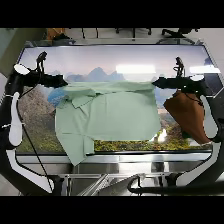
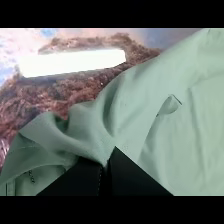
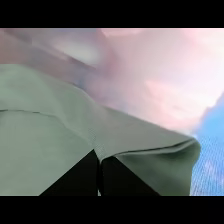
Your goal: Fold the shirts.
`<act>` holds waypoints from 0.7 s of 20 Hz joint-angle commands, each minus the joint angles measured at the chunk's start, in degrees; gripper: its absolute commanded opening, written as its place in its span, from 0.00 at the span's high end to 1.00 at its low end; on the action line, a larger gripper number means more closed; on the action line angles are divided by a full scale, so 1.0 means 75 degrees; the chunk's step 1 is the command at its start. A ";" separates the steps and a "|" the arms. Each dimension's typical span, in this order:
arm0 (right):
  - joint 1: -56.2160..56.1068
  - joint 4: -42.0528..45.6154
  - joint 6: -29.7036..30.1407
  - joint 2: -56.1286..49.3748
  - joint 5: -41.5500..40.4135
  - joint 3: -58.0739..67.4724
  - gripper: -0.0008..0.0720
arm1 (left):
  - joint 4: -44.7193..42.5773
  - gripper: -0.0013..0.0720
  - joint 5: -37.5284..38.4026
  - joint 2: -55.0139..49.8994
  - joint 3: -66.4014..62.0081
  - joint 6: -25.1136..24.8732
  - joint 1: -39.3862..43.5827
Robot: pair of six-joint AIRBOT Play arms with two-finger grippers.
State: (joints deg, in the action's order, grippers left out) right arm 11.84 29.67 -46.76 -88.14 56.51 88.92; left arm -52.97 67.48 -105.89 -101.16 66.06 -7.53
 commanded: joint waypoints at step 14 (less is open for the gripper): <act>0.0029 0.1565 -0.0420 -0.0513 -0.0393 -0.0029 0.96 | -0.2206 0.96 0.1125 -0.1189 -0.0991 0.1396 0.0023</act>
State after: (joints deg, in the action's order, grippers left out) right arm 12.12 40.32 -49.50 -91.33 53.98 88.73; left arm -67.92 76.82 -114.61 -110.04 76.09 -7.31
